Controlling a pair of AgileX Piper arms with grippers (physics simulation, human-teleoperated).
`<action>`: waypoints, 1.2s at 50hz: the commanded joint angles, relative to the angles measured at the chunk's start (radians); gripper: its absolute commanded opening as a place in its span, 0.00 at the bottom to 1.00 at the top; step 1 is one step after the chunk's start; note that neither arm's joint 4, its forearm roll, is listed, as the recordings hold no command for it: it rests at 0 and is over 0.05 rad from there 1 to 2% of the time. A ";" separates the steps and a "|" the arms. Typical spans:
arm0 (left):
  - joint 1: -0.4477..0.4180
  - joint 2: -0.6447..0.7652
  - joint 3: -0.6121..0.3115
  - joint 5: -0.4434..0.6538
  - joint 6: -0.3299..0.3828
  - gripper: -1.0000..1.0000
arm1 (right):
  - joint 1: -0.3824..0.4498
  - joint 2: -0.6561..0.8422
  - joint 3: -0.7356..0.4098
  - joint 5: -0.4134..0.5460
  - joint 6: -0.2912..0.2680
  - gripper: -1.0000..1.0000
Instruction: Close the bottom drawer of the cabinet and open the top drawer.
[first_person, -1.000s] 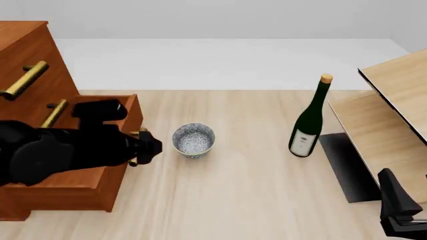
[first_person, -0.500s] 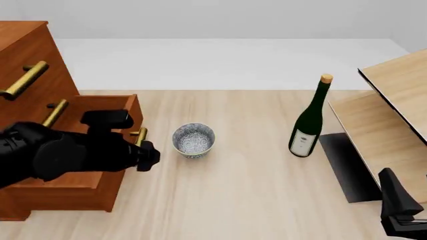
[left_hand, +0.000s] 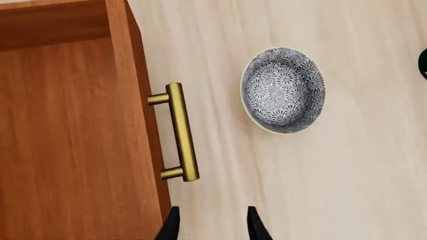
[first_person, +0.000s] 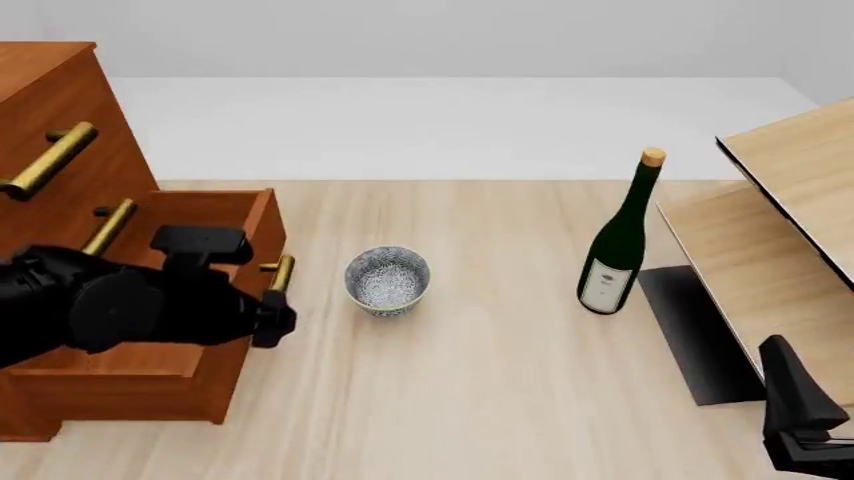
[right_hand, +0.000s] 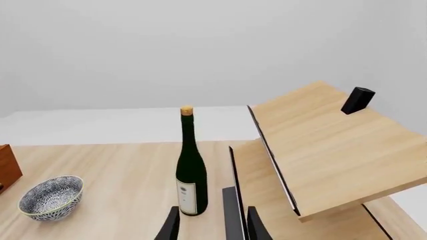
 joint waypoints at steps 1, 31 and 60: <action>0.036 0.013 0.021 -0.011 0.035 1.00 | -0.001 0.000 0.000 -0.001 0.000 1.00; 0.221 0.005 0.095 -0.039 0.286 1.00 | -0.002 0.000 0.000 0.000 0.002 1.00; 0.320 -0.063 0.170 -0.071 0.509 1.00 | -0.005 0.001 -0.002 0.000 0.014 1.00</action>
